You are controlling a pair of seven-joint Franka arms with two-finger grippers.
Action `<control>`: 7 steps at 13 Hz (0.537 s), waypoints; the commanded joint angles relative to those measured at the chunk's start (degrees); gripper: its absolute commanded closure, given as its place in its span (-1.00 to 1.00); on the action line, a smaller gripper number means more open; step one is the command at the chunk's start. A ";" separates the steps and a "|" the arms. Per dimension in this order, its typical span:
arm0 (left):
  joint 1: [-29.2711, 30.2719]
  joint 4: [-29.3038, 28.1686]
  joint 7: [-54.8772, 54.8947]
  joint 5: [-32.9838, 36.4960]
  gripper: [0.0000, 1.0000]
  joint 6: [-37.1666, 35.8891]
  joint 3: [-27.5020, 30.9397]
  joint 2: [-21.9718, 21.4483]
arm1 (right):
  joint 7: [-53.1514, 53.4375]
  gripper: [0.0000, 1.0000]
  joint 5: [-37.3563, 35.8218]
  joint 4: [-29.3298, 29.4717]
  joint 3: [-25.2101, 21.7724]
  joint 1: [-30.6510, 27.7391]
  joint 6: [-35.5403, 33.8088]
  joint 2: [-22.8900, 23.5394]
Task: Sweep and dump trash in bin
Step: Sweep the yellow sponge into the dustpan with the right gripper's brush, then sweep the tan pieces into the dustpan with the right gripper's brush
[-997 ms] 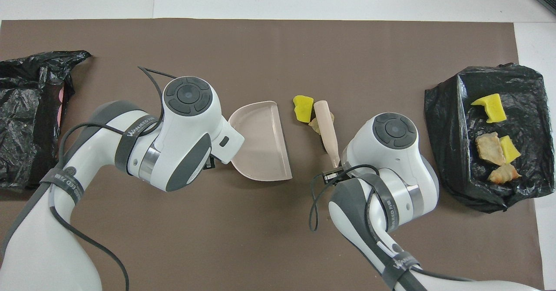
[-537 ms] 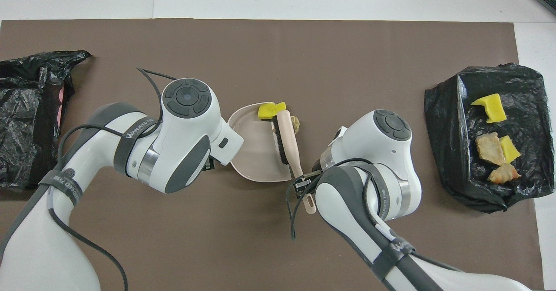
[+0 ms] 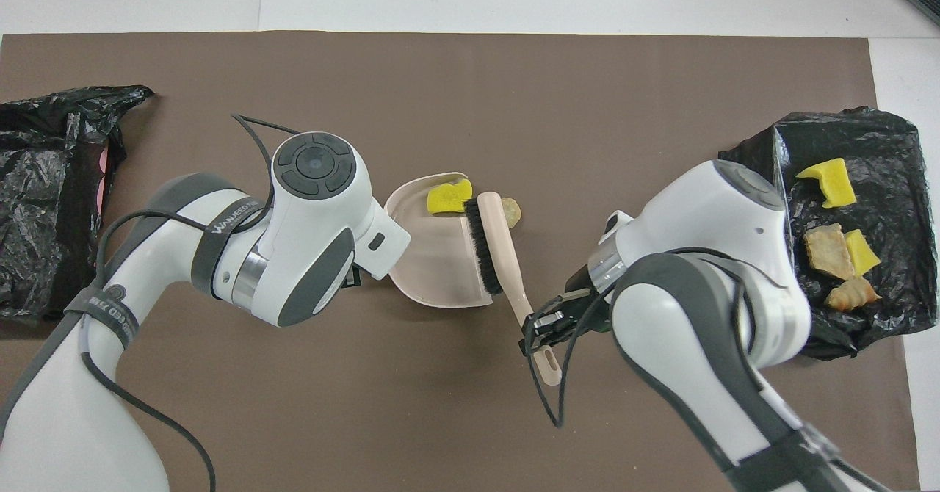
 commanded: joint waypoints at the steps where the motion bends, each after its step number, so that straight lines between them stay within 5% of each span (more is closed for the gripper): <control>1: 0.05 -2.85 2.87 1.15 1.00 1.76 0.03 -2.04 | 0.26 1.00 -16.68 -0.83 0.43 -0.44 2.84 -0.01; 7: -0.04 -2.94 6.03 1.23 1.00 1.58 0.11 -2.04 | 3.00 1.00 -32.50 -11.54 0.08 -9.48 11.37 -1.16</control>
